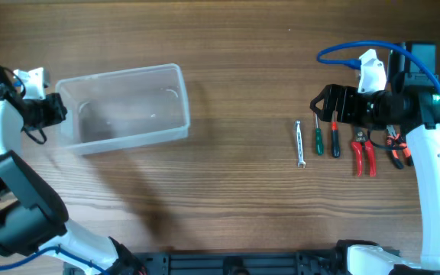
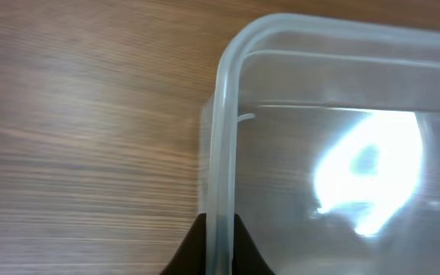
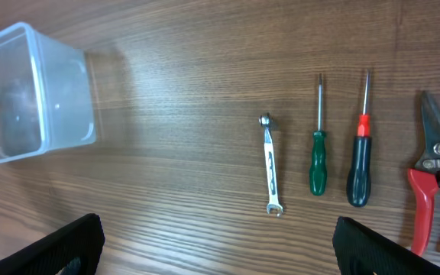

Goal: Pack container
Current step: 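Reach the left gripper to the clear container's left edge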

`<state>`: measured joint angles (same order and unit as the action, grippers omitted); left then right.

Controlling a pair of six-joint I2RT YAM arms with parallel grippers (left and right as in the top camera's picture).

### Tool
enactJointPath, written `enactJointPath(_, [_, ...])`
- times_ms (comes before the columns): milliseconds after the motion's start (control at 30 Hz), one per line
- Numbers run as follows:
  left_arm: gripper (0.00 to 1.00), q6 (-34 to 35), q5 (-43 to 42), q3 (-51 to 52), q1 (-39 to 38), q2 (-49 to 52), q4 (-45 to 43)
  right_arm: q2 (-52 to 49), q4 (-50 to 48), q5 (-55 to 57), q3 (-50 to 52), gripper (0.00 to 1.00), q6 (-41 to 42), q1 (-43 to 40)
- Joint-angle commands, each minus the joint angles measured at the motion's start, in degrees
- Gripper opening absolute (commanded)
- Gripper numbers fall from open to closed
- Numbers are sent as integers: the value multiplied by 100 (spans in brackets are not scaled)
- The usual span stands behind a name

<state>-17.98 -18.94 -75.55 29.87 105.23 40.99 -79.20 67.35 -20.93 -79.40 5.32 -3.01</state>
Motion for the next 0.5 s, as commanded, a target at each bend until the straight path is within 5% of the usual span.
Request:
enactJointPath(0, [4,841,-433,-59,-710,-1019,337,-22,46,57,-79,96,70,-7])
enactJointPath(233, [4,2468,1735,-55,-3652,-2116,1274,-22,57,57,-79,96,70,-9])
enactJointPath(467, [4,4415,2551,-42,-4996,-1392,1241,-22,66,59,-79,96,66,-9])
